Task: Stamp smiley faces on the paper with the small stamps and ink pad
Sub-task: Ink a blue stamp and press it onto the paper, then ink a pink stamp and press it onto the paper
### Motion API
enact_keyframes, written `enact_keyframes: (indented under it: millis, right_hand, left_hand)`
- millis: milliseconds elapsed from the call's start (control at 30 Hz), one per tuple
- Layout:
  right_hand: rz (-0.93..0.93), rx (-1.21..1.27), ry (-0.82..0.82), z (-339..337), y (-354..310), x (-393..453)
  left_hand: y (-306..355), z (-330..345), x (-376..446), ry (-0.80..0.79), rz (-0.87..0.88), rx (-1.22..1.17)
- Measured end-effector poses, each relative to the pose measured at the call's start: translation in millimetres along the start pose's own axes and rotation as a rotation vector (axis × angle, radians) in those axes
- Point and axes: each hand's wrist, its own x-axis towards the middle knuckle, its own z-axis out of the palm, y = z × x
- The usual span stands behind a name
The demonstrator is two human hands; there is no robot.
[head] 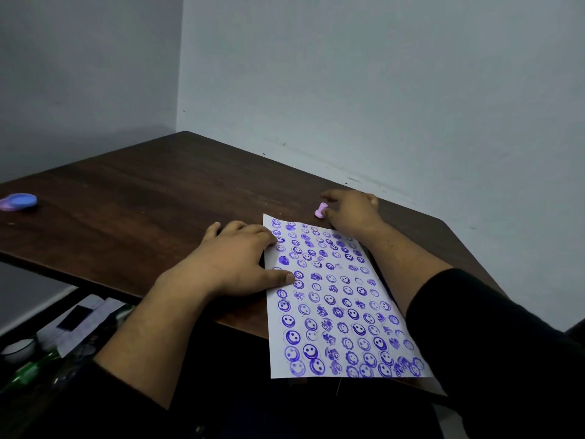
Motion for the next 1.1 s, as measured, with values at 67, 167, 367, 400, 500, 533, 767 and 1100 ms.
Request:
enact_keyframes:
  millis: [67,167,367,400,500,533,767,1100]
  right_hand:
    - [-0.005,0.011,0.002,5,-4,1]
    - [-0.013,0.012,0.026,10,-6,1]
    - [-0.012,0.127,0.109,-2,-9,-7]
    - [-0.013,0.144,0.122,-7,-9,-9]
    - [0.005,0.218,0.152,-26,-7,-16]
    - [0.010,0.249,0.172,-34,-5,-20]
    - [0.054,0.556,0.333,-77,18,-71]
    - [0.236,0.541,0.386,-61,74,-164]
  left_hand:
    - [0,0,0,-0.001,-0.001,-0.003]
    - [0,0,1,-0.002,-0.002,-0.003]
    - [-1,1,1,0.001,0.001,-0.013]
    - [-1,1,1,0.002,0.000,-0.011]
    - [-2,2,2,0.006,0.000,-0.008]
    - [-2,2,2,0.006,0.000,-0.007]
    - [-1,2,1,0.008,0.003,0.003]
    - [0,-1,2,-0.016,-0.009,0.019]
